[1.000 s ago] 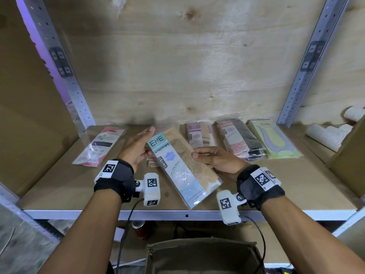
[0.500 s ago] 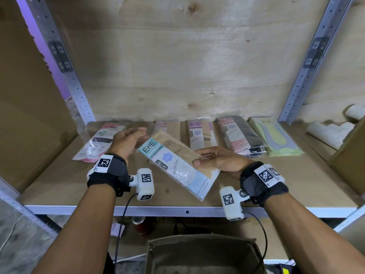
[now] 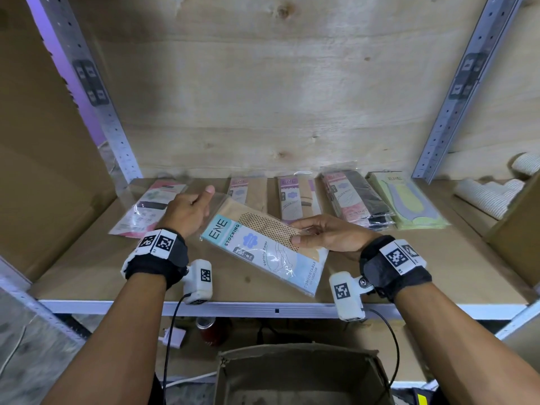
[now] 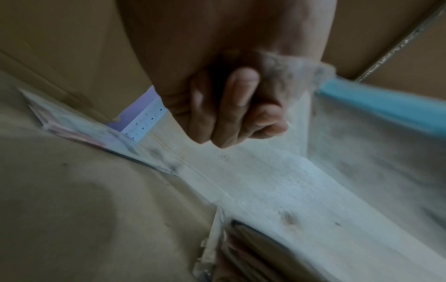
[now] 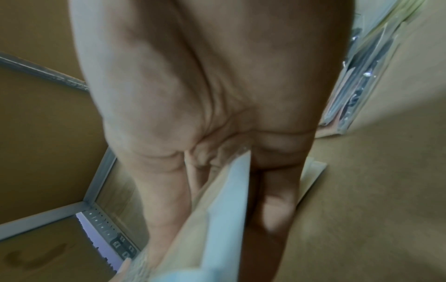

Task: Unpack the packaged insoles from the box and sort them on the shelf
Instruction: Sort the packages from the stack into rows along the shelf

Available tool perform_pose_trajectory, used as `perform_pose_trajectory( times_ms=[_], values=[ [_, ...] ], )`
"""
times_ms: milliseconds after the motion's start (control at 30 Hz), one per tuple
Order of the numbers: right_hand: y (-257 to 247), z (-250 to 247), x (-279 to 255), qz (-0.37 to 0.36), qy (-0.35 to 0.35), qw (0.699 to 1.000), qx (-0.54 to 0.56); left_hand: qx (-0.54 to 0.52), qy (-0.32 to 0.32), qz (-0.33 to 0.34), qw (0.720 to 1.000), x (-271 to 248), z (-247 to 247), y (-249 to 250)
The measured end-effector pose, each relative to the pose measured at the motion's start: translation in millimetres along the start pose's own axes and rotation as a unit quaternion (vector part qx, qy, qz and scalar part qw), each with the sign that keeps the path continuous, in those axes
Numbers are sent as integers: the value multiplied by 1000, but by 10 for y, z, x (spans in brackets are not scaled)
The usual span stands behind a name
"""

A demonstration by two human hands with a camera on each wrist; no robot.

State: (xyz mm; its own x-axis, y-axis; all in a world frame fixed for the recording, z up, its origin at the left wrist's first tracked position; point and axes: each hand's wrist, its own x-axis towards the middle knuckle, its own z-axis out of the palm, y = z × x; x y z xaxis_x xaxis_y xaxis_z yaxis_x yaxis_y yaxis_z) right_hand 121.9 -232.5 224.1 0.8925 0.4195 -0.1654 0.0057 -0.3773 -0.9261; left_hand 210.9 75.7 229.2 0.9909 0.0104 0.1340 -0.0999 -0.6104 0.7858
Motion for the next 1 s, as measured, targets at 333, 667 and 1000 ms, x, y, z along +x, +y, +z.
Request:
perform_pose_trajectory(
  times_ms=[333,667,1000],
  values=[
    [-2,-40,-38,-38,7,999,-9,-264,-98,-84,956,-120,-10,155],
    [-30,-63,-34,-47,23,999,7,-363,-88,-111,921,-98,39,174],
    [-65,-135,87,-73,209,943,248,-326,-60,-95,939,-275,235,608]
  ],
)
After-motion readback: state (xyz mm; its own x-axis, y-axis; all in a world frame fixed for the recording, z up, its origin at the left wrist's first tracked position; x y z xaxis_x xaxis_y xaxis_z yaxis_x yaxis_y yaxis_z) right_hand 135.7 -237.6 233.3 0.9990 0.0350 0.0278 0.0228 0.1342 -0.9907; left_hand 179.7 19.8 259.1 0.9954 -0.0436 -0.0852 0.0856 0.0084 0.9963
